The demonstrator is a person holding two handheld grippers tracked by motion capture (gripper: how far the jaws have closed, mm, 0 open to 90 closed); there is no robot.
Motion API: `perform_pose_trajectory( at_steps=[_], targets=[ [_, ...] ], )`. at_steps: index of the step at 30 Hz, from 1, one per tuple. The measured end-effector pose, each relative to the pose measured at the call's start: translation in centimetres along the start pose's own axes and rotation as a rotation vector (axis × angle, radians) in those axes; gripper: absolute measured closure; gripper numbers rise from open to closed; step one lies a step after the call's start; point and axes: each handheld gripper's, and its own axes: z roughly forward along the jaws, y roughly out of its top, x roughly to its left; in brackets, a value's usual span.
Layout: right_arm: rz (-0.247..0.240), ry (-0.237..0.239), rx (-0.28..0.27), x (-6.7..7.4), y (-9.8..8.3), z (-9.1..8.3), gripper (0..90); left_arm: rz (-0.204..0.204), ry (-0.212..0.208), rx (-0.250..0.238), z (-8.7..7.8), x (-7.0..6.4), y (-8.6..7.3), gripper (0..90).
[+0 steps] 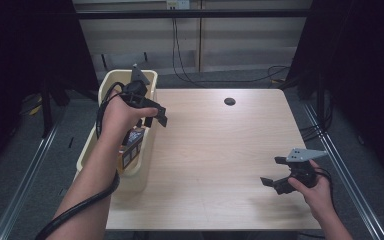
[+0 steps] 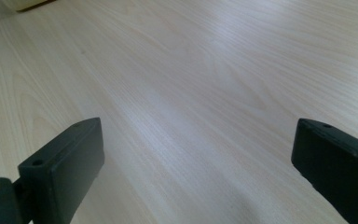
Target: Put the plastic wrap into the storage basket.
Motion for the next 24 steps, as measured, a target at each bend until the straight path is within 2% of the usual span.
perform_pose_trajectory(
  at_steps=[9,15,18,24],
  targets=[
    [-0.003,-0.001,-0.005,0.1,0.0,0.0,2.3,0.031,-0.019,-0.01,0.9,-1.7,0.1,17.5],
    [-0.003,0.0,-0.006,0.1,0.1,0.0,2.3,0.062,-0.044,-0.014,1.6,-2.8,0.1,17.0],
    [-0.002,0.004,-0.007,0.1,0.1,0.0,2.4,0.09,-0.068,-0.012,2.5,-3.8,0.0,17.0],
    [-0.004,0.005,-0.002,0.2,0.1,0.1,2.3,0.106,-0.091,-0.015,3.5,-4.6,0.0,16.9]
  ],
)
